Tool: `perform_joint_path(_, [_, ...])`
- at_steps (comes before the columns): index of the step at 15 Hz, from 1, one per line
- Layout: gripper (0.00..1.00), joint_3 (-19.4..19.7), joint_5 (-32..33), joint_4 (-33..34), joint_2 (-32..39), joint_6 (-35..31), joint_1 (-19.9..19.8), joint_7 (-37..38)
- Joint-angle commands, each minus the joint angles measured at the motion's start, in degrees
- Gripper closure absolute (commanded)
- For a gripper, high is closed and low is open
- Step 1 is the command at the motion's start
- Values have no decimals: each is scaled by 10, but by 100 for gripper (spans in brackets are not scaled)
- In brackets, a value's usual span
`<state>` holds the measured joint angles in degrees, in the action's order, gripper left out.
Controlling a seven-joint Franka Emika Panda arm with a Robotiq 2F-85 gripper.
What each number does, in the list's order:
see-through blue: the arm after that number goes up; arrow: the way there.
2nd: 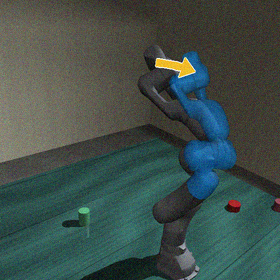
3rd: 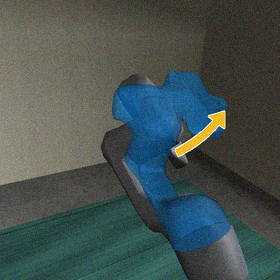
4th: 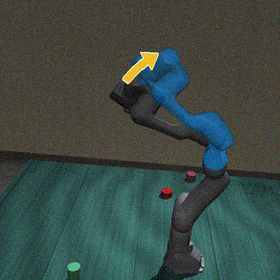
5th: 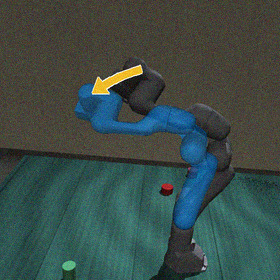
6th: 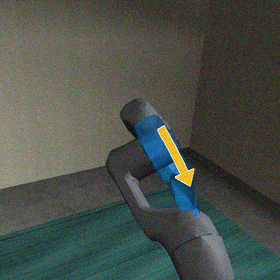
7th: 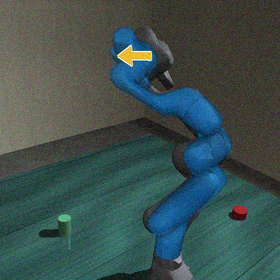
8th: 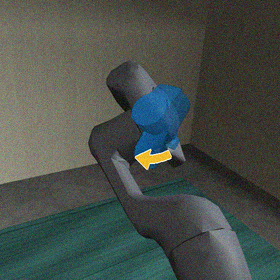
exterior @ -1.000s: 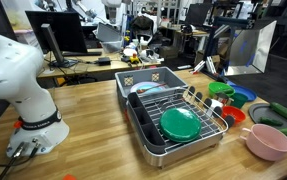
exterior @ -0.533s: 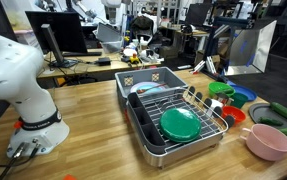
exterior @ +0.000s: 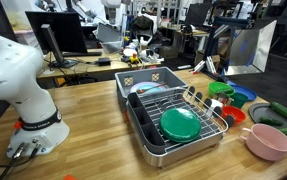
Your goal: Pick up the green object on the tray and put it in the green bowl
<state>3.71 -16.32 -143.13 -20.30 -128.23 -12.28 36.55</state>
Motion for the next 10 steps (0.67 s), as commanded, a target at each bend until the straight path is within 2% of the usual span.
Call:
perform_joint_path(1, [0, 10, -17, 8, 70, -76, -11, 67])
perform_joint_path(3, [0, 21, -14, 6, 107, -120, -14, 114])
perform_joint_path(4, [0, 26, 0, 1, 85, -96, -4, 80])
perform_joint_path(6, [0, 32, 0, 4, 110, -117, -3, 103])
perform_joint_path(10, [0, 31, 0, 7, 108, -117, -3, 114])
